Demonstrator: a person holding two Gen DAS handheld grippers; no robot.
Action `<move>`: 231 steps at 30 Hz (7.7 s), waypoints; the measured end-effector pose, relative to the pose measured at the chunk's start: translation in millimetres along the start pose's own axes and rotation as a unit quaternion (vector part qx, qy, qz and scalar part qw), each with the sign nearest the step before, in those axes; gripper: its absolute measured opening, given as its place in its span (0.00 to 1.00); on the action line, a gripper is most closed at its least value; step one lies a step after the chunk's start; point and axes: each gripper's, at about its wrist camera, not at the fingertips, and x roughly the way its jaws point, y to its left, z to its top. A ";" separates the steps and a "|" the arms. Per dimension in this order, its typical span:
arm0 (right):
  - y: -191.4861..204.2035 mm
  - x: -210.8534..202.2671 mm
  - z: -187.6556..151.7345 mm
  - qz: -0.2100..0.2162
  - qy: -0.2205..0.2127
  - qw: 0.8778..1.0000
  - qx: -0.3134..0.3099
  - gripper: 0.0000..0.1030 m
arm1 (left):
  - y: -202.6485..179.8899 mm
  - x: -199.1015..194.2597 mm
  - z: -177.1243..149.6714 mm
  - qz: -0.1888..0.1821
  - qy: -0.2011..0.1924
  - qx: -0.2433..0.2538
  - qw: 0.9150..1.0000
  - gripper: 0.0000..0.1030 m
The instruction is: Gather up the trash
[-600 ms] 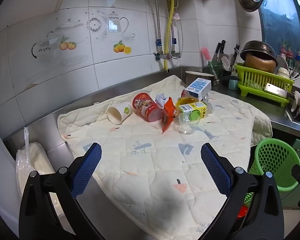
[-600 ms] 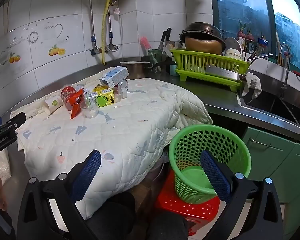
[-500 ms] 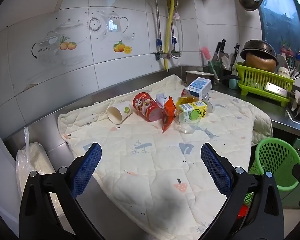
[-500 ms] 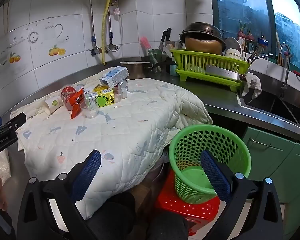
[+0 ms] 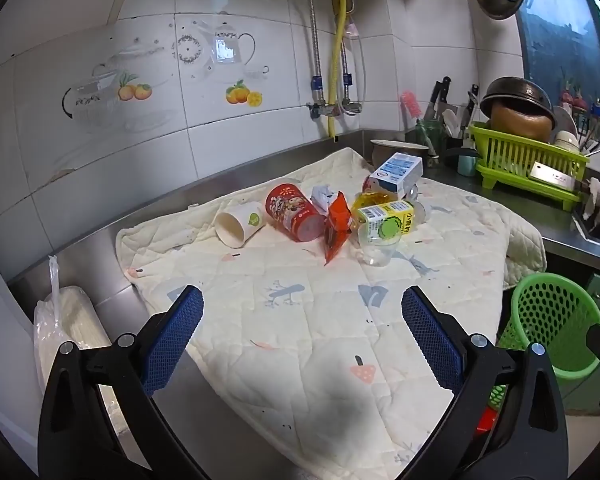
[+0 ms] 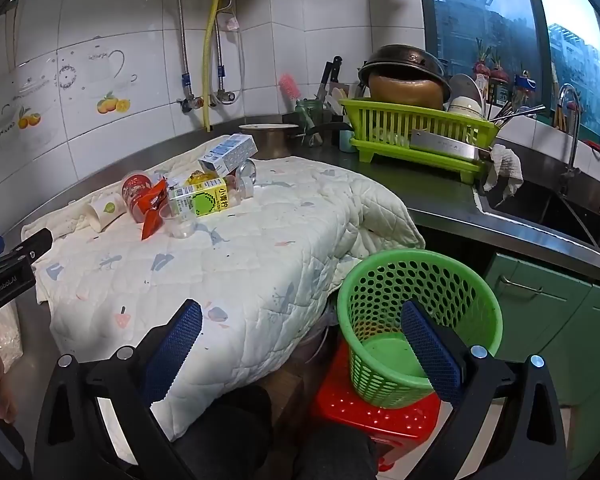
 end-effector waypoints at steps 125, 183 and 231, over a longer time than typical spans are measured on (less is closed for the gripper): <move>138.2 222.6 106.6 0.192 0.130 0.960 -0.158 0.92 | 60.0 180.2 58.0 -0.021 0.154 -0.024 0.988 0.94; -114.9 186.7 -29.9 -0.033 0.200 0.979 -0.007 0.57 | -8.9 212.3 80.1 -0.216 0.148 -0.039 0.964 0.04; -198.0 78.0 -22.1 -0.076 0.105 0.990 0.050 0.79 | -310.7 133.6 -18.1 -0.440 0.267 0.115 0.849 0.55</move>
